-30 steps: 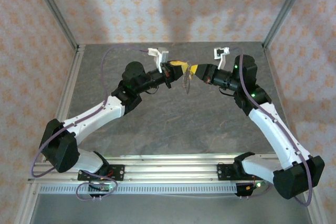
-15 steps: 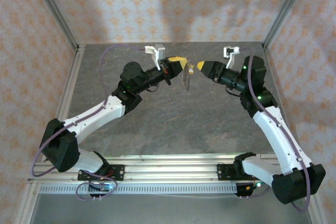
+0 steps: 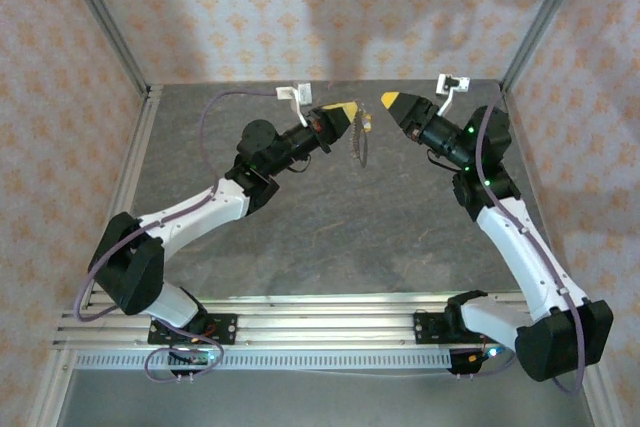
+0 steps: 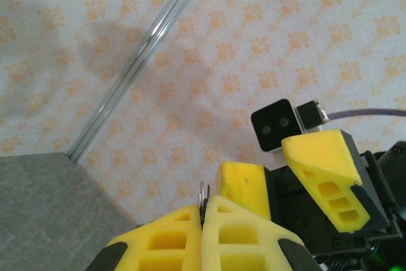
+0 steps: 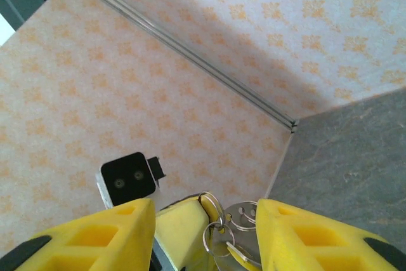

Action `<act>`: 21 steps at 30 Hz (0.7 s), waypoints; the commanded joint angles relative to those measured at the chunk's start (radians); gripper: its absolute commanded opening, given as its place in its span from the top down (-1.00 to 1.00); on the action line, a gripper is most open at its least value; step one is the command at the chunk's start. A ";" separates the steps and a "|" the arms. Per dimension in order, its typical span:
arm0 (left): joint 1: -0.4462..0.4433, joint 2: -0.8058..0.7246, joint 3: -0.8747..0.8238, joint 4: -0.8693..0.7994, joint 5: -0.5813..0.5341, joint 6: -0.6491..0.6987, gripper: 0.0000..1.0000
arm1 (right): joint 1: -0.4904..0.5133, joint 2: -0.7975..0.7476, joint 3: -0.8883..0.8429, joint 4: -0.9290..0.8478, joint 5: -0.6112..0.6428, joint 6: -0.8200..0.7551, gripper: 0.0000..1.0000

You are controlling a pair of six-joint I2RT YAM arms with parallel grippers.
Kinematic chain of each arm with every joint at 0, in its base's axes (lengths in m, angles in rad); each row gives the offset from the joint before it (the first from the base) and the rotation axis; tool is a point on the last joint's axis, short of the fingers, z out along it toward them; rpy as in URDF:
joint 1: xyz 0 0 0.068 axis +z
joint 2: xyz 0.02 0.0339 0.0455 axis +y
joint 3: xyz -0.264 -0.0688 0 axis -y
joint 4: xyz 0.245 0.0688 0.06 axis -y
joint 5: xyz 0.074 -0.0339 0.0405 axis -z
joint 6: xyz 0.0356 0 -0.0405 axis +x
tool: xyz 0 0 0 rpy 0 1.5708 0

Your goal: Put the keys on the keyring

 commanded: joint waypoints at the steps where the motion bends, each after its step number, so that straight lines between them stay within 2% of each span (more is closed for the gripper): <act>1: 0.001 0.009 -0.003 0.131 -0.036 -0.084 1.00 | 0.008 0.004 -0.016 0.151 0.016 0.046 0.07; 14: -0.031 0.017 0.011 0.118 -0.068 -0.097 1.00 | 0.077 0.058 -0.042 0.210 0.022 0.040 0.07; 21: -0.040 0.022 0.028 0.104 -0.068 -0.089 1.00 | 0.098 0.077 -0.051 0.213 0.027 0.037 0.23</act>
